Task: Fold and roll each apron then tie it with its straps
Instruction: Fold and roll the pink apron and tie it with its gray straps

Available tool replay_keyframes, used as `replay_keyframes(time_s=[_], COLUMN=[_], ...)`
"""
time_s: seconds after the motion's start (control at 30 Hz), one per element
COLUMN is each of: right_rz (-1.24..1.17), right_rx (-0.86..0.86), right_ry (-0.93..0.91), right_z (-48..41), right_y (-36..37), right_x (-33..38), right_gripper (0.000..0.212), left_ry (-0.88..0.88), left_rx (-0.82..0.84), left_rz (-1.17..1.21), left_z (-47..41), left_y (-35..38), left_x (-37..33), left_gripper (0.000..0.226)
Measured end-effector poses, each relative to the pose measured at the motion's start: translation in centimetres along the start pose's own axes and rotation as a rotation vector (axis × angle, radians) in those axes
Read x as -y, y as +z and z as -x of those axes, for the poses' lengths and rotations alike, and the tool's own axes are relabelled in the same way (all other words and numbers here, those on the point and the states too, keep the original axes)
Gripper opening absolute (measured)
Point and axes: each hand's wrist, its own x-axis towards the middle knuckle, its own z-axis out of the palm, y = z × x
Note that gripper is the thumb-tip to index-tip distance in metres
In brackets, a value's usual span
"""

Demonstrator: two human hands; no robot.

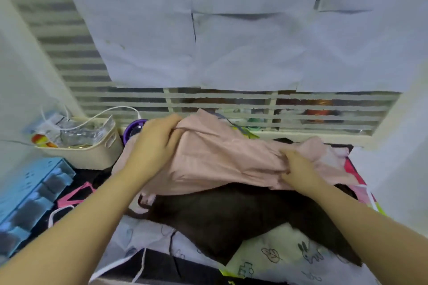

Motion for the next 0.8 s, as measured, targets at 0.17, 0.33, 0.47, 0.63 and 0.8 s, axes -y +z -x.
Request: replay_keyframes(time_s=[0.17,0.33,0.47,0.63,0.8], right_rz=[0.135,0.091,-0.006,-0.001,0.052], right_rx=[0.046,-0.110,-0.279,-0.710,-0.751], right_ry=[-0.054,-0.100,-0.091,-0.087,-0.063], right_z=[0.9,1.7,1.3,2.8,3.8], right_y=[-3.8,-7.1,-14.4,-21.0,-23.3], right_x=[3.3,5.4,6.6,9.1,9.8], right_gripper=[0.016,0.033,0.025,0.022,0.019], left_ry=[0.181,0.211,0.095,-0.121,-0.283], left_rx=[-0.153,-0.220,-0.231,-0.153,0.054], left_rz=[-0.147,-0.347,-0.515,-0.431,-0.118], left_z=[-5.0,-6.9,-7.2,-8.3,-9.0], left_y=[-6.9,-11.6,-15.1,-16.8,-19.1], left_x=[-2.5,-2.5,-0.1,1.3,1.5], left_gripper=[0.023,0.027,0.029,0.024,0.035])
